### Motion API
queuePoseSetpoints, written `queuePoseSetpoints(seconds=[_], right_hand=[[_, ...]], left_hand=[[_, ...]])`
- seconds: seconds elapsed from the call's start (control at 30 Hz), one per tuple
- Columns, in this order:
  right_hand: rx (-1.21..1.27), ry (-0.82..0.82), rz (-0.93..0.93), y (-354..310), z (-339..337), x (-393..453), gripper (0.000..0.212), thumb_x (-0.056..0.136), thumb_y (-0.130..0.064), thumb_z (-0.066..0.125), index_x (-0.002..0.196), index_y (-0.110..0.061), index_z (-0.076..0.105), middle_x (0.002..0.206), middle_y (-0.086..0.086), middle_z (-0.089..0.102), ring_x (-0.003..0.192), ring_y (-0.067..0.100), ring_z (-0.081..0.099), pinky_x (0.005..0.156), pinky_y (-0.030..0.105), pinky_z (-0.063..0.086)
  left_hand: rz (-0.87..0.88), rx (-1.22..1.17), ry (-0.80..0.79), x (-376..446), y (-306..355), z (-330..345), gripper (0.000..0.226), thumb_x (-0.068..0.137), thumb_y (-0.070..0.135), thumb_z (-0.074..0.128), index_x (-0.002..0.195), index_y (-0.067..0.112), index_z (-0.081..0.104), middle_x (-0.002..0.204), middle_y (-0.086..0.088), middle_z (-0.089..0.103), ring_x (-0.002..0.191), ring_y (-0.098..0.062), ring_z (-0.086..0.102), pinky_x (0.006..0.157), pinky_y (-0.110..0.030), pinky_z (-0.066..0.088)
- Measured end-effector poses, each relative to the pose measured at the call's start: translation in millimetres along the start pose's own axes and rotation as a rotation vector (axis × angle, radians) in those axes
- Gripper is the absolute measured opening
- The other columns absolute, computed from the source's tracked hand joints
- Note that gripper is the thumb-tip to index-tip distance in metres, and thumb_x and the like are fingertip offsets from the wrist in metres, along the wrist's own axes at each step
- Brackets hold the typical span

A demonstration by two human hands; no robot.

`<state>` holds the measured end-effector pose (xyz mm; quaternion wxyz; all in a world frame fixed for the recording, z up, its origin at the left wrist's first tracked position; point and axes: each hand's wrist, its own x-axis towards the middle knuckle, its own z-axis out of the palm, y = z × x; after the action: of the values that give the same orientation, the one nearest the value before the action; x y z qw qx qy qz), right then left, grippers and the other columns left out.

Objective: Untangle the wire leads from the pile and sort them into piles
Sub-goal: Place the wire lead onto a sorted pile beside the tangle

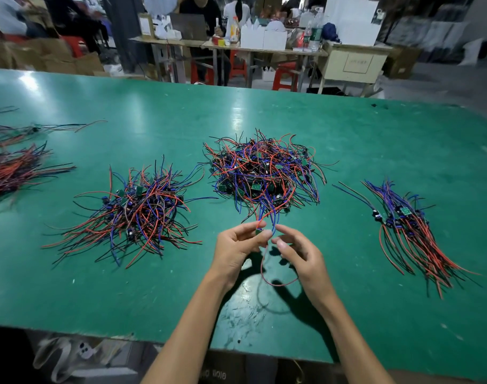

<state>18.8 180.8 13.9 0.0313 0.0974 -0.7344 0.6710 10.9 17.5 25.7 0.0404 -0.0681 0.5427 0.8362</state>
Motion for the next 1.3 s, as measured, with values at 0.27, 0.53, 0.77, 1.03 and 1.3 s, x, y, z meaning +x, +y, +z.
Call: queuePoseSetpoints(seconds=[0.27, 0.53, 0.77, 1.03, 1.3], right_hand=[[0.161, -0.107, 0.005, -2, -12, -2, 0.018, 0.084, -0.014, 0.068, 0.101, -0.013, 0.075, 0.097, 0.011, 0.076, 0.093, 0.018, 0.071, 0.08, 0.021, 0.053], [0.18, -0.013, 0.05, -3, -6, -3, 0.037, 0.09, 0.01, 0.063, 0.112, -0.018, 0.075, 0.089, 0.014, 0.077, 0.084, 0.023, 0.067, 0.077, 0.038, 0.054], [0.119, -0.024, 0.061, -4, -1, -2, 0.026, 0.082, -0.014, 0.064, 0.105, -0.012, 0.077, 0.081, 0.013, 0.076, 0.083, 0.019, 0.074, 0.068, 0.019, 0.051], [0.076, -0.022, 0.054, -4, -2, -1, 0.023, 0.082, -0.017, 0.063, 0.099, -0.013, 0.078, 0.079, 0.01, 0.077, 0.083, 0.023, 0.075, 0.069, 0.02, 0.052], [0.072, -0.014, 0.084, -4, -1, -1, 0.019, 0.082, -0.012, 0.066, 0.093, -0.018, 0.079, 0.077, 0.011, 0.076, 0.073, 0.019, 0.074, 0.062, 0.02, 0.051]], left_hand=[[0.014, 0.032, 0.058, -2, 0, 1, 0.043, 0.071, 0.014, 0.084, 0.105, 0.006, 0.059, 0.072, -0.005, 0.072, 0.061, -0.014, 0.067, 0.065, -0.022, 0.05], [0.08, -0.267, 0.131, 7, 38, -12, 0.043, 0.077, 0.023, 0.075, 0.11, 0.002, 0.056, 0.079, -0.005, 0.075, 0.079, -0.018, 0.076, 0.07, -0.02, 0.059], [0.538, 0.562, 0.602, 34, 148, -73, 0.033, 0.084, 0.023, 0.082, 0.113, 0.01, 0.072, 0.091, 0.0, 0.07, 0.059, -0.011, 0.072, 0.053, -0.016, 0.05], [0.241, 1.634, 0.633, 48, 125, -76, 0.047, 0.087, 0.042, 0.074, 0.12, 0.011, 0.062, 0.127, -0.017, 0.054, 0.122, -0.034, 0.044, 0.101, -0.044, 0.04], [0.195, 1.316, 0.295, 75, 55, 9, 0.032, 0.098, 0.048, 0.058, 0.099, 0.022, 0.077, 0.095, 0.001, 0.075, 0.095, -0.021, 0.067, 0.08, -0.032, 0.048]])
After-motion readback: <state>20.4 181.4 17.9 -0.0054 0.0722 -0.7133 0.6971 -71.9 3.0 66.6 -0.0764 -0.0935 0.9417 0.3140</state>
